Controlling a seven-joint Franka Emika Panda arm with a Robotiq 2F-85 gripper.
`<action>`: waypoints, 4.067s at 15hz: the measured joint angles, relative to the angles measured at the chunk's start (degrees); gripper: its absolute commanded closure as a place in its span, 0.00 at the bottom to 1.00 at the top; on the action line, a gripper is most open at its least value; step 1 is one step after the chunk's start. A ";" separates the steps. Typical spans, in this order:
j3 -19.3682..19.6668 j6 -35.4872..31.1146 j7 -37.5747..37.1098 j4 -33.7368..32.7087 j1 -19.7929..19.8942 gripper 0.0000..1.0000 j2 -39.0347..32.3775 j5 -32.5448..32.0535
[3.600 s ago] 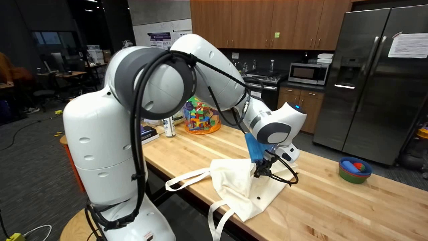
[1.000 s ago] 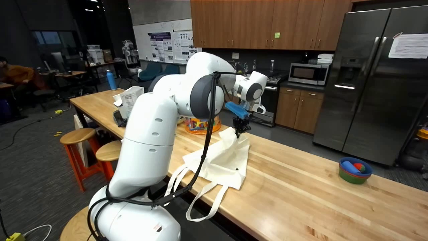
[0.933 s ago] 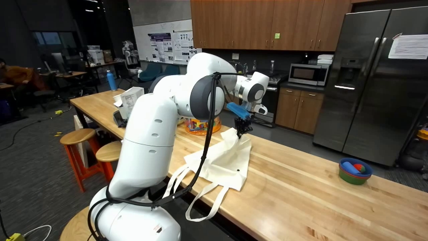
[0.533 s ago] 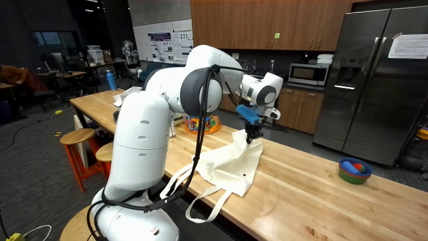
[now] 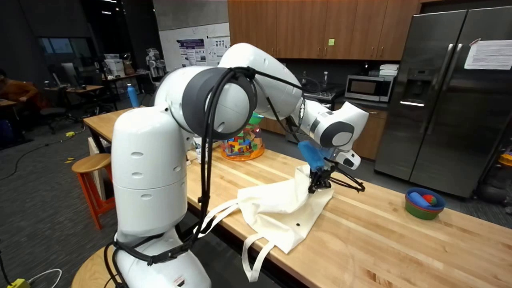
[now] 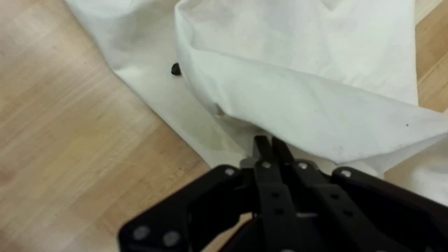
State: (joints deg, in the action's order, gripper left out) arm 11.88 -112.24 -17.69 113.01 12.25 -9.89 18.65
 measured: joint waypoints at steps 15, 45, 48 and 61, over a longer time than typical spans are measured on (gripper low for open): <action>4.77 -8.00 0.51 21.07 4.29 0.99 11.33 1.37; -6.60 -3.70 0.36 -1.93 -6.39 0.95 -1.25 1.21; -6.66 -3.70 0.36 -1.80 -6.45 0.95 -1.29 1.21; -6.68 -3.70 0.36 -1.80 -6.44 0.95 -1.29 1.21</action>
State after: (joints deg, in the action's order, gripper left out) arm 5.21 -115.95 -17.33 111.21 5.81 -11.18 19.87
